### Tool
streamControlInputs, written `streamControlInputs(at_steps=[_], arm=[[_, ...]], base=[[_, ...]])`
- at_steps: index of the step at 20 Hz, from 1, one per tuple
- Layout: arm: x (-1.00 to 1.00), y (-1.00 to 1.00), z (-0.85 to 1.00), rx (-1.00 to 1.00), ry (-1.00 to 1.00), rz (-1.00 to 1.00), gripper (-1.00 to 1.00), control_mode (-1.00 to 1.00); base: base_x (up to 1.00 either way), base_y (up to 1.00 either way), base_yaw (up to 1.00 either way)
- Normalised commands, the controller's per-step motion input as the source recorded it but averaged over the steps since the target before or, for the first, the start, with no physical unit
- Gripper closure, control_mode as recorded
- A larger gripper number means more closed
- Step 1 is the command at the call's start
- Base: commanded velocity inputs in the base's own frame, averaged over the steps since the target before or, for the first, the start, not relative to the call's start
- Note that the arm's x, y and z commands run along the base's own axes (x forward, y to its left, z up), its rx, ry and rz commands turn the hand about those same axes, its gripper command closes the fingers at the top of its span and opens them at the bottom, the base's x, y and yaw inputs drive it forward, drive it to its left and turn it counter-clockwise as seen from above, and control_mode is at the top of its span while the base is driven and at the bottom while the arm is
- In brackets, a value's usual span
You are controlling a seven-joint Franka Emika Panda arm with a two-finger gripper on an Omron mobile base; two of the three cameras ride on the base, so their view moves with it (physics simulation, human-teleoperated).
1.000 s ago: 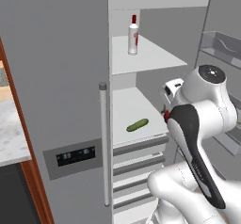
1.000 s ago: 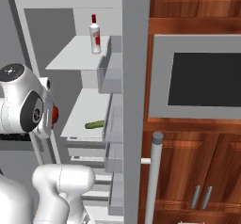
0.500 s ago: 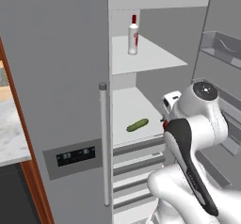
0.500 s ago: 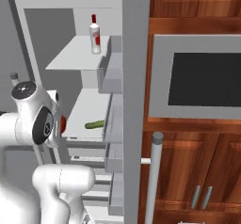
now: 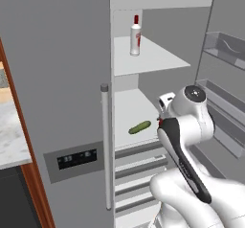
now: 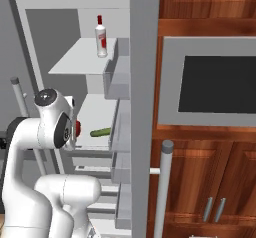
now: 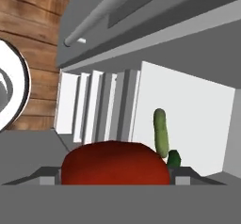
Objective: Place the liquor on the top shelf of the fridge to keep it out of children's reach, and place the cucumber and bell pepper on lower shelves for easy access.
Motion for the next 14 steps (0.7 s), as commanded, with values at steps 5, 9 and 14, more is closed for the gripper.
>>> streamControlInputs(at_steps=[5, 9, 14], arm=[[0.59, -0.09, -0.23, 0.01, -0.01, 0.0, 1.0, -1.0], [0.61, -0.04, -0.27, 0.0, 0.0, 0.0, 1.0, -1.0], [0.56, -0.04, -0.2, 0.0, 0.0, 0.0, 1.0, -1.0]], base=[[0.0, 0.0, 0.0], [0.0, 0.0, 0.0], [0.0, 0.0, 0.0]])
